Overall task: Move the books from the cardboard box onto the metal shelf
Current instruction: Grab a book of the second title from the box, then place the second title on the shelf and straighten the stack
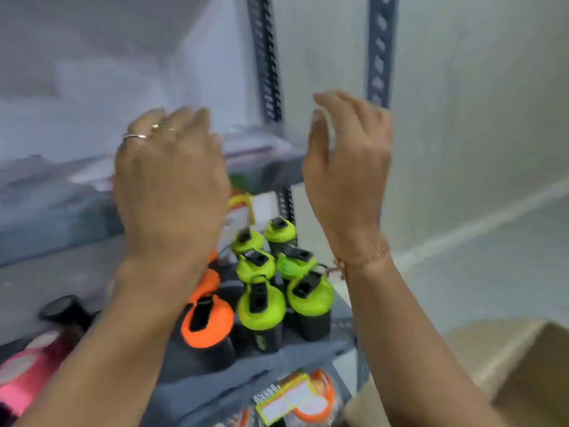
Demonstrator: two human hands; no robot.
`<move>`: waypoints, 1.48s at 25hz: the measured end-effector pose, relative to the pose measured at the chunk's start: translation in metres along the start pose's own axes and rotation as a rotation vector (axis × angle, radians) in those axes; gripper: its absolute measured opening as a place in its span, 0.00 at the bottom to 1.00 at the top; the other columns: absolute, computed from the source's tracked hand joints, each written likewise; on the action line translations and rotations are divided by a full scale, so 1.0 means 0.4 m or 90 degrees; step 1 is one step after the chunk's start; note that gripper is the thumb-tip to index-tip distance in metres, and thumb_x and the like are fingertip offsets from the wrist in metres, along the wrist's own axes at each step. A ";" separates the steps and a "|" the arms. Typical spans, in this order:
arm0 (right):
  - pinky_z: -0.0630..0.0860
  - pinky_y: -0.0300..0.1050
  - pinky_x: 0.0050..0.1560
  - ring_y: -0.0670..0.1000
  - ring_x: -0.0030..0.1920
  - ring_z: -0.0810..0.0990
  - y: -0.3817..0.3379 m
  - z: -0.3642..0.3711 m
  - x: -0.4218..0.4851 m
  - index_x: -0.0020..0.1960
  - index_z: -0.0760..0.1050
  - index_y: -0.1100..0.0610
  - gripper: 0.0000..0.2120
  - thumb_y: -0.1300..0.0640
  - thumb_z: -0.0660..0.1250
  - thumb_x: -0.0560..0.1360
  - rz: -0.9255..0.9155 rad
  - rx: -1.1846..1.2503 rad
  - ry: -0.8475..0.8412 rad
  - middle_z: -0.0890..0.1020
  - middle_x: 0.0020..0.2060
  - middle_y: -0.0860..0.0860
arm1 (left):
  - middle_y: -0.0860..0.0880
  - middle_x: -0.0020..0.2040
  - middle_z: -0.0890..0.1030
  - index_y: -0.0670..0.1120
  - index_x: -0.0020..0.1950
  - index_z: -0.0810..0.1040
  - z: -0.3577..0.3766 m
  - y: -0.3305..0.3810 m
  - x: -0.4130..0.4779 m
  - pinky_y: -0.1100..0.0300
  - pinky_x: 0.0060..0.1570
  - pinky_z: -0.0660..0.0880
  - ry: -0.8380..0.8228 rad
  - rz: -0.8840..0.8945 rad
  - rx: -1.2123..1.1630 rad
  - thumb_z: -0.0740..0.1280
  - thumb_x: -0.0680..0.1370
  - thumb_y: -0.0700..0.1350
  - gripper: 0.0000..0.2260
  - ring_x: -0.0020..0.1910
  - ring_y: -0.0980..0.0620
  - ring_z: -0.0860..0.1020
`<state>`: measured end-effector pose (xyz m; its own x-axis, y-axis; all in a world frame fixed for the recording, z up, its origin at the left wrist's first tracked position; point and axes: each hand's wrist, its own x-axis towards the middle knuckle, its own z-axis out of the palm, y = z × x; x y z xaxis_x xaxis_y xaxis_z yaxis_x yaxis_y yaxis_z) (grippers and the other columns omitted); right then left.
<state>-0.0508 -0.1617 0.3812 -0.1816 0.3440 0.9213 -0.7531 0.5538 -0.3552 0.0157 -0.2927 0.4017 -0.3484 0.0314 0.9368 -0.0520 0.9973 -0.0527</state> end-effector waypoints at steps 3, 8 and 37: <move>0.74 0.47 0.61 0.57 0.56 0.77 0.230 -0.247 -0.219 0.54 0.78 0.69 0.10 0.67 0.61 0.76 0.081 -0.118 0.171 0.77 0.55 0.59 | 0.42 0.48 0.84 0.42 0.51 0.81 0.127 0.302 -0.224 0.45 0.46 0.78 -0.166 0.227 -0.283 0.64 0.75 0.36 0.09 0.47 0.39 0.81; 0.65 0.45 0.66 0.59 0.69 0.67 0.573 -0.778 -0.800 0.65 0.69 0.65 0.20 0.61 0.58 0.74 0.945 -0.525 0.080 0.70 0.68 0.63 | 0.41 0.56 0.83 0.41 0.54 0.82 0.390 0.733 -0.795 0.54 0.55 0.76 -1.144 0.236 -0.507 0.60 0.76 0.45 0.14 0.56 0.44 0.79; 0.71 0.26 0.34 0.38 0.34 0.76 0.378 -0.608 -0.573 0.49 0.67 0.59 0.11 0.59 0.69 0.74 0.767 -0.170 0.412 0.73 0.37 0.48 | 0.44 0.52 0.79 0.46 0.66 0.75 0.231 0.475 -0.556 0.73 0.47 0.63 -0.510 -0.012 -0.564 0.68 0.72 0.34 0.23 0.51 0.51 0.75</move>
<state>0.0305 0.0276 0.0779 -0.2480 0.9519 -0.1799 -0.1887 -0.2296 -0.9548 -0.0032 -0.1163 0.1513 -0.8553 0.2796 0.4362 0.4911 0.7057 0.5107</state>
